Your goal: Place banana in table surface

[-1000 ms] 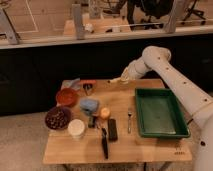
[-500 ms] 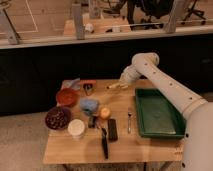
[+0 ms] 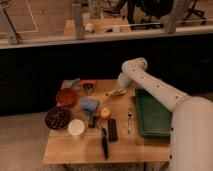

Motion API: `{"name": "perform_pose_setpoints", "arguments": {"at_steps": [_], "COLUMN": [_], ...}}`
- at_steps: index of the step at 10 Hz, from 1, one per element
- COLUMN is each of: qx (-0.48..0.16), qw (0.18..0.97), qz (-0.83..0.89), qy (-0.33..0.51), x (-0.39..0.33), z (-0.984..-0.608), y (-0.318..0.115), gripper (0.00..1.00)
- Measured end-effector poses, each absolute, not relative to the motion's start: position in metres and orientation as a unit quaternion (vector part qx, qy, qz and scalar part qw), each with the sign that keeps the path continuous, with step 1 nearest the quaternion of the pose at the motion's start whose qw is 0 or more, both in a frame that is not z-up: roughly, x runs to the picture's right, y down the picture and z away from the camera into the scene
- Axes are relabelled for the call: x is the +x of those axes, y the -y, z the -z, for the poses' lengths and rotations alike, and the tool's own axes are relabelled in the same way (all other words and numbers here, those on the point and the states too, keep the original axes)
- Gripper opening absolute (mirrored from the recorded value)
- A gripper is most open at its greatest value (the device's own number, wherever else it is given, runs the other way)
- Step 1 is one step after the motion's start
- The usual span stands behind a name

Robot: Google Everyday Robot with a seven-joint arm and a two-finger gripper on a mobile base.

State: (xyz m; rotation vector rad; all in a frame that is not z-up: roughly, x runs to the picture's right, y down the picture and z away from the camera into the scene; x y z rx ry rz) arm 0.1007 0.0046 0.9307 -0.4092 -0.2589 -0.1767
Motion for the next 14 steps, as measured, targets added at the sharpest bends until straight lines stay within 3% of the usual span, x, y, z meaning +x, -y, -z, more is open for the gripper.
{"name": "perform_pose_setpoints", "arguments": {"at_steps": [7,14], "qx": [-0.228,-0.228], "qw": [0.964,0.964], "qz": [0.093,0.086], "qy": [0.104,0.107], "x": [0.101,0.100], "z": [-0.942,-0.939], "y": [-0.018,-0.015], "gripper": [0.76,0.80]}}
